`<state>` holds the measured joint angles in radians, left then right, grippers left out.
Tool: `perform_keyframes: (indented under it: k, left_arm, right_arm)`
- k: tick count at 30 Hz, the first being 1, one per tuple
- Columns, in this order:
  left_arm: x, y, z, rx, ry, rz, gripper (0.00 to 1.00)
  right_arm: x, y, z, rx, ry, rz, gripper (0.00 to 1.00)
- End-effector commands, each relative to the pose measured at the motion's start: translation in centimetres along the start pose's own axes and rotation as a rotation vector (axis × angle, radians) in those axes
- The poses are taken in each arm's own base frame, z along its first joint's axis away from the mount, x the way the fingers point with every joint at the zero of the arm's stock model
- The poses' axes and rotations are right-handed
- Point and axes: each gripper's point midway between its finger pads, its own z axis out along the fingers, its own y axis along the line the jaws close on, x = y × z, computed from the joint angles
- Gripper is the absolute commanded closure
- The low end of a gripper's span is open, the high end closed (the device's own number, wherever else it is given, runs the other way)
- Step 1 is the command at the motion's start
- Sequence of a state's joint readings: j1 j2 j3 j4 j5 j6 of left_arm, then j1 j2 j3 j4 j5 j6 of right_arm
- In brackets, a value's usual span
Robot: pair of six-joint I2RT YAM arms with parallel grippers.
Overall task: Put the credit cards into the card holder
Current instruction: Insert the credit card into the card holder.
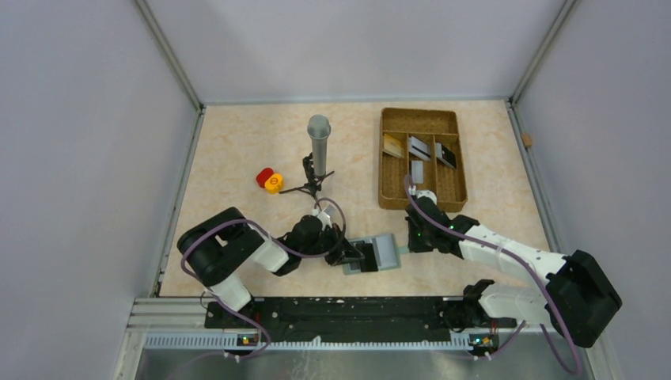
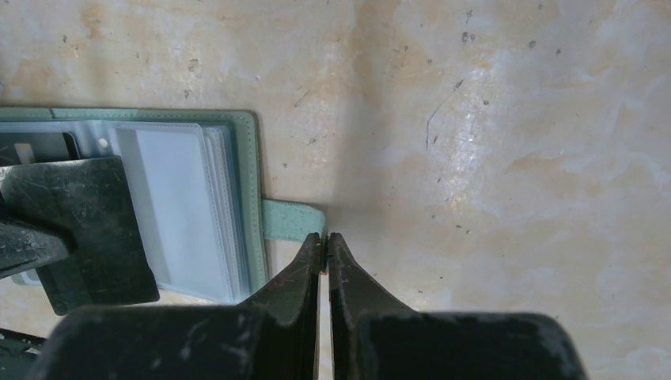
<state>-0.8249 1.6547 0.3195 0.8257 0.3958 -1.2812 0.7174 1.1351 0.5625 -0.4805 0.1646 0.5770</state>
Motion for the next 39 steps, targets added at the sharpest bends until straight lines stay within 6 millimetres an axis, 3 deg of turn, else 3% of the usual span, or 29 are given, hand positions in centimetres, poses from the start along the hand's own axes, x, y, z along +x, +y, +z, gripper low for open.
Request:
perform_keyframes:
  k: [1,28,29,31,39]
  left_arm:
    - [-0.7,0.2,0.3,0.020,-0.030,0.045,1.00]
    - [-0.9,0.0,1.1,0.068,0.046,0.118,1.00]
    - [-0.9,0.3,1.1,0.061,0.046,0.112,1.00]
    - [-0.9,0.2,1.2,0.072,0.043,0.111,1.00]
    - [-1.6,0.5,1.2,0.081,0.003,0.128,1.00]
  right_arm:
    - [-0.2,-0.2,0.0,0.008,-0.010,0.007,1.00]
    - [0.1,-0.1,0.1,0.002,0.005,0.003,1.00]
    - [-0.5,-1.0,0.2,0.025,-0.001,0.041,1.00]
    - [0.1,-0.1,0.1,0.002,0.006,0.003,1.00]
    - [0.2,-0.1,0.0,0.000,0.010,-0.001,1.00]
